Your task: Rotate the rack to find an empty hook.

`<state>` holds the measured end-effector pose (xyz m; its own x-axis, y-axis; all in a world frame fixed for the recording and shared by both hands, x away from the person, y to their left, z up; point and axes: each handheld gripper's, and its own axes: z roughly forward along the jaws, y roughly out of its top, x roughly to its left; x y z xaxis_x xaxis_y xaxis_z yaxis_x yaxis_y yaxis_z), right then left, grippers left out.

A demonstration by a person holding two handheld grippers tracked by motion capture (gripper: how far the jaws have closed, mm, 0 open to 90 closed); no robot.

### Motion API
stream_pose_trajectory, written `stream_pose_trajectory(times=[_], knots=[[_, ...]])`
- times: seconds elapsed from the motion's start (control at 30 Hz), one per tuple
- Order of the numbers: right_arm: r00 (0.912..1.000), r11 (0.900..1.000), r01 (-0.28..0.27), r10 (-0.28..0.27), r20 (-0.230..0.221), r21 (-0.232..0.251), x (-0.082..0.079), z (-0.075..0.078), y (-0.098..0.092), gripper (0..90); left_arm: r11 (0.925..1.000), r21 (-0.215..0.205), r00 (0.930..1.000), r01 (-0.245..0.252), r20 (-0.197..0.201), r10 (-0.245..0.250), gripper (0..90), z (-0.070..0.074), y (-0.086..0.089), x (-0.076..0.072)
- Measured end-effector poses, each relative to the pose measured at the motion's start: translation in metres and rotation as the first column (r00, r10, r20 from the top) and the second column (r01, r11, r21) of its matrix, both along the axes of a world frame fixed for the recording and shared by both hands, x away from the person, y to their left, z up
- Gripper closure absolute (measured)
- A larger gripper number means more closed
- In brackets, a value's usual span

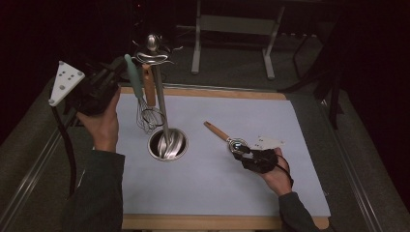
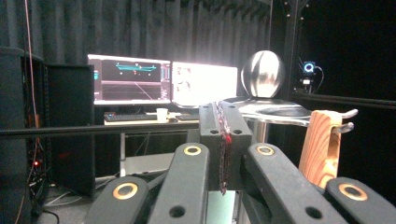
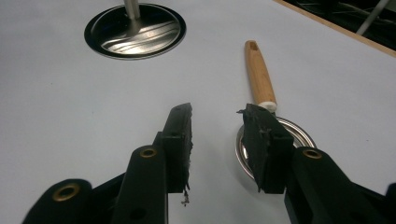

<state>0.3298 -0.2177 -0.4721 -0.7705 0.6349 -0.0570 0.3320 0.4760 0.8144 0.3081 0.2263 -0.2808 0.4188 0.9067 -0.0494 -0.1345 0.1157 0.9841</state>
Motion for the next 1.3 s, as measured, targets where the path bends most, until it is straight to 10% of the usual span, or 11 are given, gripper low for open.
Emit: stream_pose_trajectory(times=[1.3], knots=[[0.9999,1.000,0.012,-0.012,-0.008,0.003,0.002,-0.003,-0.003,62.1,0.9971,-0.068,0.9973,-0.035,-0.068,0.030,89.8,0.005,0.002,0.033]])
